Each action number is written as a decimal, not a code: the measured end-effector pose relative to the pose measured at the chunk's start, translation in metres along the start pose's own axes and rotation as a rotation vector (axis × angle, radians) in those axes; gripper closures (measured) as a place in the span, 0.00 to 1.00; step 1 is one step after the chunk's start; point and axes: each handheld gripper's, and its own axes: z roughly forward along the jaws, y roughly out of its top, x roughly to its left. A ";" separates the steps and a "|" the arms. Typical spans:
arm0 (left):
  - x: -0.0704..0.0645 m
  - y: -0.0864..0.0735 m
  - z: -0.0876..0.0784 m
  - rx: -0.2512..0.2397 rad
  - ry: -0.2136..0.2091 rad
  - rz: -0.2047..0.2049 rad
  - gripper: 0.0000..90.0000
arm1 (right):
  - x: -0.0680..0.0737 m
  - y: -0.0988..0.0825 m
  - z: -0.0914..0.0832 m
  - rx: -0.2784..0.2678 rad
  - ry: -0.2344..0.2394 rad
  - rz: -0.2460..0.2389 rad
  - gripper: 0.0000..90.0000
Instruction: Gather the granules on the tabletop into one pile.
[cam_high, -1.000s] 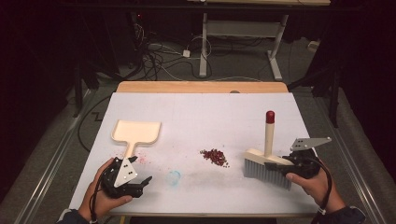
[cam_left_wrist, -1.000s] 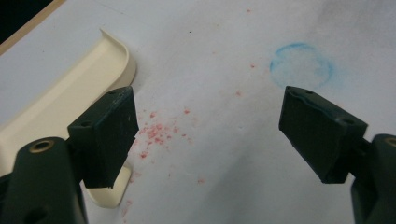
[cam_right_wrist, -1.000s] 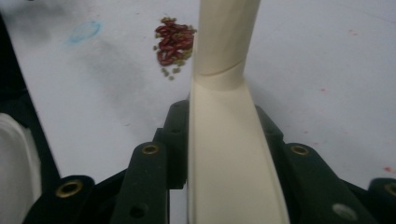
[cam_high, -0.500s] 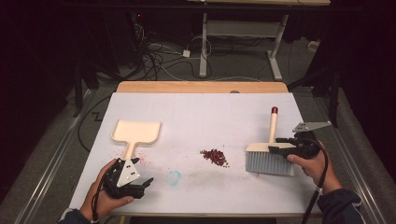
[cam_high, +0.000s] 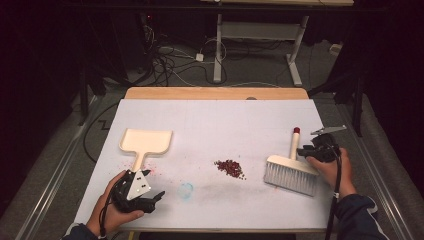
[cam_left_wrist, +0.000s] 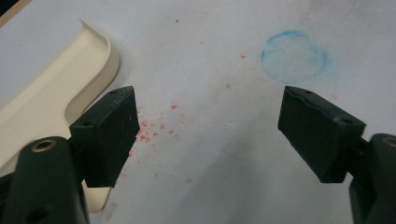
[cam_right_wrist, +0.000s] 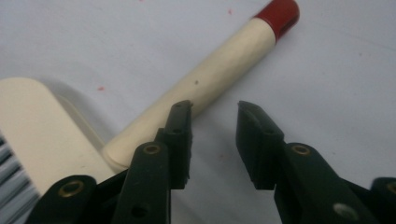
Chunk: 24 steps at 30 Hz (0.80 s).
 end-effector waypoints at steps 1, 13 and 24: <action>0.000 0.000 0.000 -0.002 0.000 -0.002 0.22 | 0.000 0.001 0.002 0.000 -0.007 0.004 0.73; -0.001 0.000 0.001 -0.001 -0.001 0.000 0.22 | 0.007 0.007 0.011 -0.014 -0.033 -0.012 0.67; 0.000 0.001 -0.001 -0.014 0.012 0.002 0.22 | 0.013 0.013 -0.008 -0.185 -0.067 -0.032 0.60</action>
